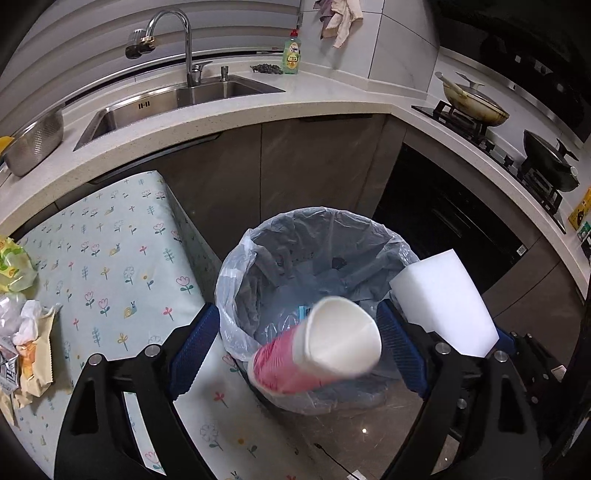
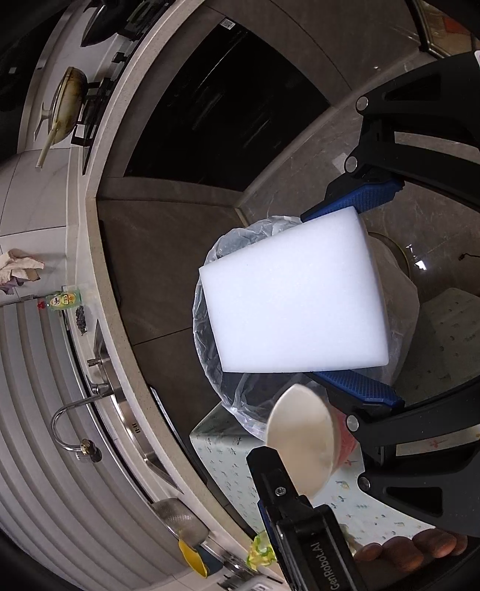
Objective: Collect trash
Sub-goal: 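Open both tools to drop the pink cup and sponge into the bin, then move both open tools back over the table toward the beige snack bags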
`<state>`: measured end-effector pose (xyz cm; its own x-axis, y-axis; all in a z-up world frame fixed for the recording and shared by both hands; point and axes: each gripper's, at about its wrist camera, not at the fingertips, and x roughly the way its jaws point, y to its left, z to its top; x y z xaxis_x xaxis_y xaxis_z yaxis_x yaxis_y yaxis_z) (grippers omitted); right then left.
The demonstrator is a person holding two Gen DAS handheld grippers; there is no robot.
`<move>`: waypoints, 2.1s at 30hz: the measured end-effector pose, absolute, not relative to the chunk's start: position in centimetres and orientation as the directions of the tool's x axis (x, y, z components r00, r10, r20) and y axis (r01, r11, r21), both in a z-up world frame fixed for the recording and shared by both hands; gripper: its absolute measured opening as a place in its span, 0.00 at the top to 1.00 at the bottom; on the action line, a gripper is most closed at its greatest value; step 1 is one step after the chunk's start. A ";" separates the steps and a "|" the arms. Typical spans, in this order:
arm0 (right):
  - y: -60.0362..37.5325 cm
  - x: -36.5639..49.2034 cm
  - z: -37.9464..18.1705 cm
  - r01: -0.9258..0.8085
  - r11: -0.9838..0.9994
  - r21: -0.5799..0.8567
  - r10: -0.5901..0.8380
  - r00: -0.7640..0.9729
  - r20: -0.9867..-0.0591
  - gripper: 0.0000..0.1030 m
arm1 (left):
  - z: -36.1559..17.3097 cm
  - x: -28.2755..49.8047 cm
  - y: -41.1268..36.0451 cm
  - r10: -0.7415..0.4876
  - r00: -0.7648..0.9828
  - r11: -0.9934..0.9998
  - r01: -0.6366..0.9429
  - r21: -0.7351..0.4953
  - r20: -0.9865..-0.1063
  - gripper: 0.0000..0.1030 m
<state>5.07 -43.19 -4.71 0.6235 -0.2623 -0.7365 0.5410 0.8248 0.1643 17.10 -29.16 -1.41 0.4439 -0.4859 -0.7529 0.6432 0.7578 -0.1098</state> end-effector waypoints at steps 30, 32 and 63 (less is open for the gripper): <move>-36.8 6.6 -1.6 0.446 0.874 0.192 -0.207 0.700 -0.684 0.20 | 0.4 16.6 -19.7 -0.359 0.608 0.874 0.485 -0.027 -0.708 0.10; -35.7 6.3 -1.2 0.435 0.881 0.187 -0.204 0.704 -0.680 0.20 | 0.7 16.2 -18.8 -0.349 0.618 0.880 0.474 -0.021 -0.704 0.10; -17.3 6.4 1.0 0.206 0.965 0.160 -0.043 0.730 -0.682 0.19 | -0.1 13.7 5.4 -0.122 0.679 0.991 0.125 -0.049 -0.724 0.08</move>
<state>6.44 -17.33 1.01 0.7299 -0.0426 -0.6822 0.2063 0.9653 0.1604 13.72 5.44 -0.07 0.6786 -0.1217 -0.7244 0.1254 0.9909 -0.0490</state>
